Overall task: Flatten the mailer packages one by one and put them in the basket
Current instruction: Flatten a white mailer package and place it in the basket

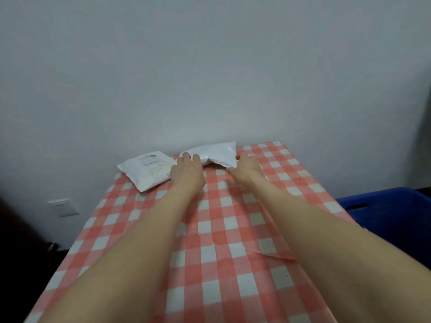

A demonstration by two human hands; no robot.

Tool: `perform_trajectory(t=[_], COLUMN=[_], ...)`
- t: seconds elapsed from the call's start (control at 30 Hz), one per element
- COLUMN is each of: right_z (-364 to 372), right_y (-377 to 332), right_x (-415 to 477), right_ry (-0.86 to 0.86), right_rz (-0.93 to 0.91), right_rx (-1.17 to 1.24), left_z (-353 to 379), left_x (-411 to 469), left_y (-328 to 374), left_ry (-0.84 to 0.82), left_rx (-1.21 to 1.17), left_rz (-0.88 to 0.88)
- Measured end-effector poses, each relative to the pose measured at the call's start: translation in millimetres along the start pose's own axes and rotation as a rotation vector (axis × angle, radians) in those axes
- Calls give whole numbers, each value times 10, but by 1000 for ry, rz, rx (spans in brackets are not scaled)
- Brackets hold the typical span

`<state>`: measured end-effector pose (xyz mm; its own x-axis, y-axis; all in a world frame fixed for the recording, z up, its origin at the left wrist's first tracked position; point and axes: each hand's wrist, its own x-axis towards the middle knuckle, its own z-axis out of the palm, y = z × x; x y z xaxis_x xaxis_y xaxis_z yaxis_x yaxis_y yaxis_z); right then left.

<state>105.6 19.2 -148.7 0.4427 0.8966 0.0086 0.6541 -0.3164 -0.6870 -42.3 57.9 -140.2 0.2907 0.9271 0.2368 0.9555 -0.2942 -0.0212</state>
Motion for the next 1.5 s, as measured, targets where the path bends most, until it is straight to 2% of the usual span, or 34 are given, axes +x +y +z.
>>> perform_trajectory(t=[0.2,0.33,0.67,0.93,1.07,1.23,1.33,1.4,1.5], right_z=[180,263,146,-347,-546,-635,-614,-605,-666], right_y=[-49,-64,-53,33,146,340,447,496,471], right_x=[465,683,733,70,-455,-941,-1113,-1153,-1176], right_ry=[24,58,123,134,64,-30,-87,-64,61], right_rz=[117,185,266,171,131,132,132,102,-63], right_rx=[234,354,567,663,569,384,181,-9,-163], left_z=[157,275,199,-294,-519,-628,-568,-575,-600], left_x=[430,607,591,-33,-486,-992,-1123,-1160,-1169], left_y=[-278,-382,-296,-191,-172,-116,-108,-103,-82], left_ry=[-6,-106,179,211,146,-21,-297,-464,-375], left_rx=[-119,-116,-190,-141,-106,-12,35,-56,-248], left_rz=[-124,-101,-14,119,195,314,308,265,257])
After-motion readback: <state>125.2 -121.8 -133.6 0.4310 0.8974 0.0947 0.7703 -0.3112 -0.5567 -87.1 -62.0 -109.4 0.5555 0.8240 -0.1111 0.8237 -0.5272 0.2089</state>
